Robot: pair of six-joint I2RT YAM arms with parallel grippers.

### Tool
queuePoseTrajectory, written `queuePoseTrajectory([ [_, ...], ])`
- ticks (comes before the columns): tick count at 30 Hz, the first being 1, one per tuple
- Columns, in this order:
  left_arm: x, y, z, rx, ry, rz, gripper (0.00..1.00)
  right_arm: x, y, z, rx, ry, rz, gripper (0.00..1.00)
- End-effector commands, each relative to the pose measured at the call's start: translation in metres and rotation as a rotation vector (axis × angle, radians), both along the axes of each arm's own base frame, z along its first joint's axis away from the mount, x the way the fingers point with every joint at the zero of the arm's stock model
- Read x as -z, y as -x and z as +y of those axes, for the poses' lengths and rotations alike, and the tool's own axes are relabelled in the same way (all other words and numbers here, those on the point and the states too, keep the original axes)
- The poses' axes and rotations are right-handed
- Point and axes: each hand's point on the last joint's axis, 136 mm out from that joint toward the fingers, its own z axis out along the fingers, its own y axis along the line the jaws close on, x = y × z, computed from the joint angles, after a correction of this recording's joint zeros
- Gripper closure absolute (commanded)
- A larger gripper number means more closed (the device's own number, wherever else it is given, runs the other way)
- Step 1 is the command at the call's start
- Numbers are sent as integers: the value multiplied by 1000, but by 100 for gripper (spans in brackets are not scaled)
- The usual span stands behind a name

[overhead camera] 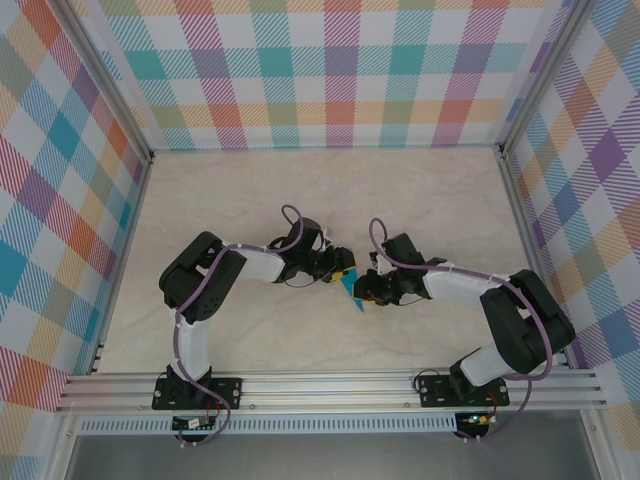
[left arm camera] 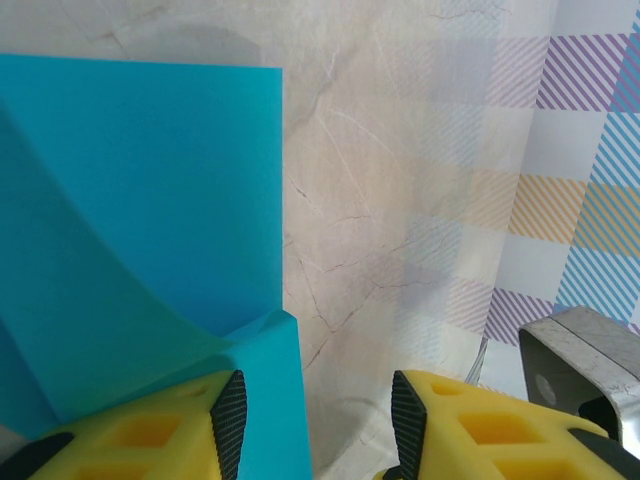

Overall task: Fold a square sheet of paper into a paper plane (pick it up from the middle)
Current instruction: Fold the wing for the fifth time at the center of the table.

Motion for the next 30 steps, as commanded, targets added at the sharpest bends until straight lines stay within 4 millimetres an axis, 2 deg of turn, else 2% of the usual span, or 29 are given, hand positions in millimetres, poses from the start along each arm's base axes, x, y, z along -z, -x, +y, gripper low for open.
queuePoseTrajectory([
  [1, 19, 9, -1, 19, -42, 47, 55, 4, -2, 1, -12, 24, 1, 76],
  [16, 18, 11, -1, 24, -40, 49, 55, 16, 3, -1, -28, 67, 26, 79],
  [30, 25, 12, 0, 22, -54, 58, 55, 27, 4, -6, -12, 108, 44, 83],
])
